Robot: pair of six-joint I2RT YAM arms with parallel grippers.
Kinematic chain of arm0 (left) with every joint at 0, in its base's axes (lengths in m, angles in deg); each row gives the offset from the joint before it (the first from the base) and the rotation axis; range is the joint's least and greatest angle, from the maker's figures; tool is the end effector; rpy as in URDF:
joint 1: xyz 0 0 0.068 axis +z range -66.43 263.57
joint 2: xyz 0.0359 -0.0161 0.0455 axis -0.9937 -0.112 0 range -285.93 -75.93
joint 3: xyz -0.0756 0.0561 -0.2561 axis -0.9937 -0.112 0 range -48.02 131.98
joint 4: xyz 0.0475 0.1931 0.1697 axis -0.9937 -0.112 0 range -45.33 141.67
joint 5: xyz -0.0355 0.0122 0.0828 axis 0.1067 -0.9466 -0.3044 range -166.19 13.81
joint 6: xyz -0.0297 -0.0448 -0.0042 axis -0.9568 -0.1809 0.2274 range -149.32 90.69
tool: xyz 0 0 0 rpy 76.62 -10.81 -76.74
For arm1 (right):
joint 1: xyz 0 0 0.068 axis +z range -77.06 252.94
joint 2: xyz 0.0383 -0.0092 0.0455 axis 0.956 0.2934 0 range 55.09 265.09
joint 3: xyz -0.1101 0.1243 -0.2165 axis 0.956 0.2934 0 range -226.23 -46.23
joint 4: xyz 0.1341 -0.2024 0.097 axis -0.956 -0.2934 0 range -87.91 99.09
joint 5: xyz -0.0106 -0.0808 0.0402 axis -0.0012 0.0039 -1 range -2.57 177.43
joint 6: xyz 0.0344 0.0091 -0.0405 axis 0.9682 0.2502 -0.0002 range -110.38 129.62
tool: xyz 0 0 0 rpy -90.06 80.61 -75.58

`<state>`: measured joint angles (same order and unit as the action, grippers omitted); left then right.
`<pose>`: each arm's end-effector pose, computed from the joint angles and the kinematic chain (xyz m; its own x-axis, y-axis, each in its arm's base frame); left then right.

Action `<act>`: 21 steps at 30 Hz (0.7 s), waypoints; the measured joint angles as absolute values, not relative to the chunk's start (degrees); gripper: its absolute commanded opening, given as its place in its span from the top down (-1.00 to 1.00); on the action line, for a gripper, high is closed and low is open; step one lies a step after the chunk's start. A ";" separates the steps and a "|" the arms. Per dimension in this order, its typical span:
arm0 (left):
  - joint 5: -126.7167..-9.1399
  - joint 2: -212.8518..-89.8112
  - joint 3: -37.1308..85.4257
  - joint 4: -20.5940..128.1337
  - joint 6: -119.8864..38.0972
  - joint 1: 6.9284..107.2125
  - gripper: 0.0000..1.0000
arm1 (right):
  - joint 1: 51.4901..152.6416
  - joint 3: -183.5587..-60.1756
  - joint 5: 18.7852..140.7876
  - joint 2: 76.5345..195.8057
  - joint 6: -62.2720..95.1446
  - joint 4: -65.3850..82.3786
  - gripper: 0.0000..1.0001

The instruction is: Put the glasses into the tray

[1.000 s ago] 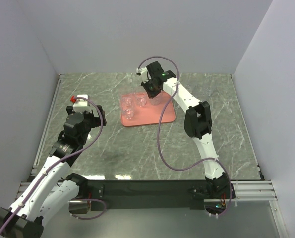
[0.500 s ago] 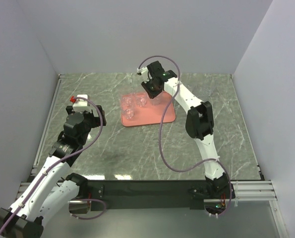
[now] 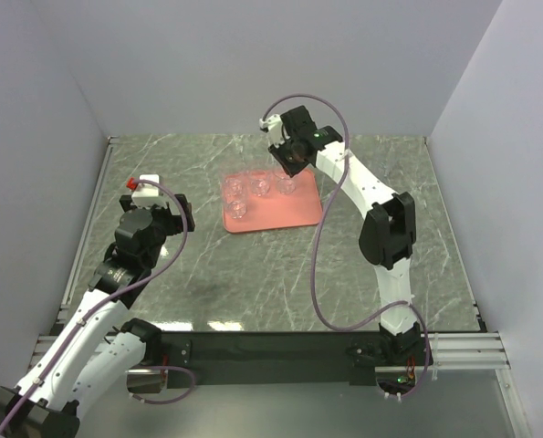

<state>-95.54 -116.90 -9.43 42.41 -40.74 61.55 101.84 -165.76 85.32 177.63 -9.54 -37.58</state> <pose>0.1650 -0.0540 0.3147 -0.1937 -0.1232 -0.9733 0.0149 0.9916 -0.1284 0.4202 0.2336 0.2996 -0.4652 -0.6315 -0.6203 -0.6949 0.6946 -0.1860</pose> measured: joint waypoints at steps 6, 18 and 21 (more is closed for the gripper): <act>-95.54 -116.87 -9.43 42.39 -40.74 61.55 -0.94 | 100.12 -162.89 86.80 177.24 -9.49 -37.08 0.34; -95.37 -116.90 -9.43 42.41 -40.74 61.55 -0.94 | 86.98 -156.40 86.70 172.38 -7.00 -34.87 0.35; -95.08 -116.96 -9.43 42.39 -40.74 61.55 -0.93 | 83.51 -156.40 85.84 172.21 -6.00 -34.04 0.34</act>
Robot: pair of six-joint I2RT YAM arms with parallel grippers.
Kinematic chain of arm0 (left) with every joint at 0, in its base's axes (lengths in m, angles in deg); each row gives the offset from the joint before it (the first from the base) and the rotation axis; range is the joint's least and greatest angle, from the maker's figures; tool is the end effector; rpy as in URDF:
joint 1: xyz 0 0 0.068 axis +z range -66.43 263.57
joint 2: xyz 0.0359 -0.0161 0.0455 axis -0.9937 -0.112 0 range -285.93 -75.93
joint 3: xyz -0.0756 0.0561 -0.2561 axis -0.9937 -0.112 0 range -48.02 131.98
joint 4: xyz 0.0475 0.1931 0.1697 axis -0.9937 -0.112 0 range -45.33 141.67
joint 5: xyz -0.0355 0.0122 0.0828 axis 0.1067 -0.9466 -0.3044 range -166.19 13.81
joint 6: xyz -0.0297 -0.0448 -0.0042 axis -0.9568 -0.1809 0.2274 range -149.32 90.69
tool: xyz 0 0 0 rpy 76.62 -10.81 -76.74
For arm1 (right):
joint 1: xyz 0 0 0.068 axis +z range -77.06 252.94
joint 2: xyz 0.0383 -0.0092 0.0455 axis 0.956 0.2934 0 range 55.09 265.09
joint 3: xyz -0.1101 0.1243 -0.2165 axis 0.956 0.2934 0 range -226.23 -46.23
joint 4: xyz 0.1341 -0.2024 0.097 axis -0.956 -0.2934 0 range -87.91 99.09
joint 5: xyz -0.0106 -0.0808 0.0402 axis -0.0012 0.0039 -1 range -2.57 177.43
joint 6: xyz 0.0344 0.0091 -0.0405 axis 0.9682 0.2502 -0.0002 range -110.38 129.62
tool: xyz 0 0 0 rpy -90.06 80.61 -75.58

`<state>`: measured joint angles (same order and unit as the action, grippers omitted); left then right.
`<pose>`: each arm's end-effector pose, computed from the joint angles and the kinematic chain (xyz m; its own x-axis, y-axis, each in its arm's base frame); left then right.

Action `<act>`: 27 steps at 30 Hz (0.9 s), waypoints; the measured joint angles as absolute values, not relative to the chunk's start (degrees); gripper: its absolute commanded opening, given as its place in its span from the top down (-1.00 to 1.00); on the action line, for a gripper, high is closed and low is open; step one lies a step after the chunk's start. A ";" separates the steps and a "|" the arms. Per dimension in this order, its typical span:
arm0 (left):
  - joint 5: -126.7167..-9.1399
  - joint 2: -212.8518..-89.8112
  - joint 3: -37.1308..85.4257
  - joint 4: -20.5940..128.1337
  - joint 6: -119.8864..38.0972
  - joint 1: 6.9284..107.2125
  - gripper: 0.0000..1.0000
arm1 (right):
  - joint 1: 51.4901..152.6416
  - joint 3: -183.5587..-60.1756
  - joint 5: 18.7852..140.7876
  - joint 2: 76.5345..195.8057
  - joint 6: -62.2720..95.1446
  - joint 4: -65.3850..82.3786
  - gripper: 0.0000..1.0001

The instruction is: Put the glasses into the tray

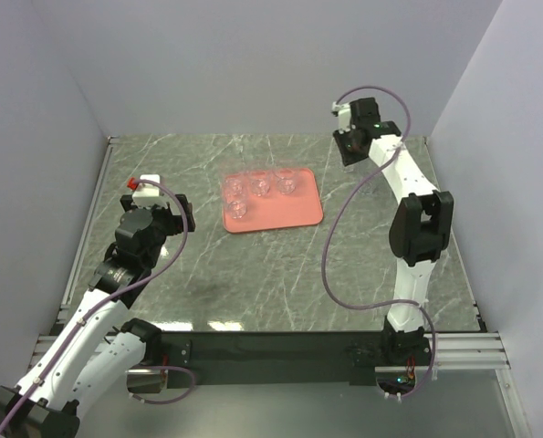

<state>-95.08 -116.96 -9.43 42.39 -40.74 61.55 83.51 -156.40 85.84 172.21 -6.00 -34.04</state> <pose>0.1652 -0.0544 0.3145 -0.1965 -0.1226 -0.9728 0.0225 0.9913 -0.1295 0.4531 0.0857 0.2944 -0.6720 -0.3993 -0.6237 -0.3964 0.9053 -0.1525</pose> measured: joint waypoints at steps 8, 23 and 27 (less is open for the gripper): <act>-94.71 -117.05 -9.43 42.39 -40.74 61.55 -0.93 | 78.68 -156.40 84.92 172.36 -4.49 -33.85 0.35; -94.41 -117.07 -9.43 42.39 -40.74 61.55 -0.93 | 77.91 -156.40 84.75 176.12 -4.33 -33.82 0.35; -94.41 -117.07 -9.43 42.41 -40.74 61.55 -0.93 | 77.91 -156.40 85.27 177.61 -4.36 -33.85 0.35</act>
